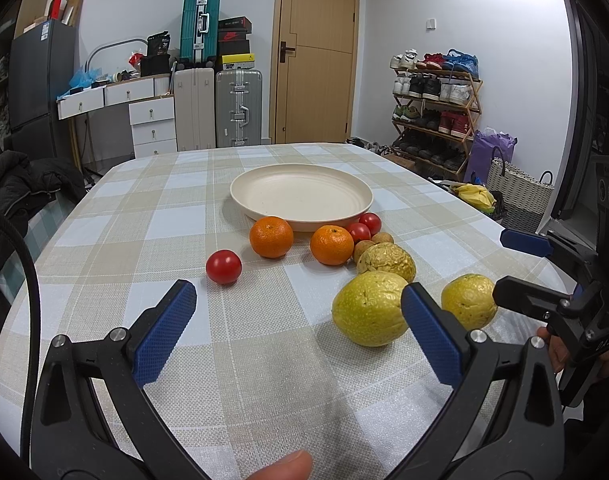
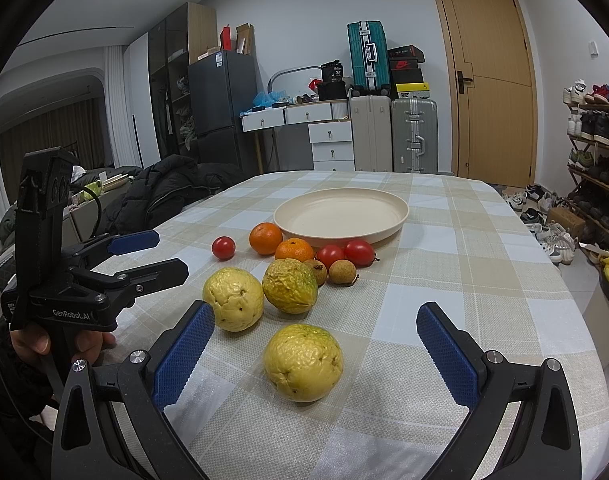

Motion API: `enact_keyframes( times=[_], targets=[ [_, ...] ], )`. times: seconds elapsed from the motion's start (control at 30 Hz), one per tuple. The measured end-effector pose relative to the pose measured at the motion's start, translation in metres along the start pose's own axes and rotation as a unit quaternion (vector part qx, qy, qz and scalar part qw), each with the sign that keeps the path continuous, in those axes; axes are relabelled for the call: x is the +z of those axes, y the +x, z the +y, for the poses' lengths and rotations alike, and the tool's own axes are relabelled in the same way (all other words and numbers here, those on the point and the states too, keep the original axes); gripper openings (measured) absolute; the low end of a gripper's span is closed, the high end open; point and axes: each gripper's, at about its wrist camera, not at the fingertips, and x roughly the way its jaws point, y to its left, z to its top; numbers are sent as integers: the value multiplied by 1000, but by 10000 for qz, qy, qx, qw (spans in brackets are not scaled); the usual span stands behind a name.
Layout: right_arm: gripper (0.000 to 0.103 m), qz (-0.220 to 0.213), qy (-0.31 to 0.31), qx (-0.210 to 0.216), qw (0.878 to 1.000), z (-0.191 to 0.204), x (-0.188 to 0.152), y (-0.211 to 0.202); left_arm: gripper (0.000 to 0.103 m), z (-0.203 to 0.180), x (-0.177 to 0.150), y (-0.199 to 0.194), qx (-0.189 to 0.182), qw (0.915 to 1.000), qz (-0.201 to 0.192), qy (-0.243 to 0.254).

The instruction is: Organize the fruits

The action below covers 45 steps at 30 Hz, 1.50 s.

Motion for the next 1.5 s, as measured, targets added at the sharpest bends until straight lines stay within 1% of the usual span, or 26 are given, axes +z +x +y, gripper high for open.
enact_keyframes(
  times=[0.47,0.53,0.67,0.73,0.83,1.0,1.17,1.27,1.33,1.4,1.5],
  targets=[
    [103,-4,43,-91,9999,-6,-1,0,102,0,0,0,8,10000,5,17],
    [103,12,35,-112,9999,-7,0,-1,102,0,0,0,56,10000,0,13],
    [103,-25,24,-197,9998,-8,2,-5,102,9,-1,1,62,10000,3,-15],
    [103,8,5,-204,9998,-7,1,-5,102,10,0,0,76,10000,17,-6],
    [103,60,-69,-327,9994,-5,0,-2,102,12,3,-4,37,10000,31,-26],
    [103,243,-6,-285,9993,-6,-2,4,102,15,7,-9,-40,9999,64,-81],
    [103,405,-129,-177,9989,-2,-6,11,102,17,6,-11,-63,9998,167,52],
    [103,624,-138,-201,9978,-1,-10,19,102,15,4,-7,-110,9996,231,146],
    [103,765,-139,-232,9967,-1,-12,23,102,14,2,-8,-154,9996,184,129],
    [103,852,-21,-175,9962,-5,-13,25,102,14,2,-6,-220,9991,346,146],
    [103,1003,187,58,9948,-10,-14,30,102,8,0,1,-190,9981,550,203]
  ],
)
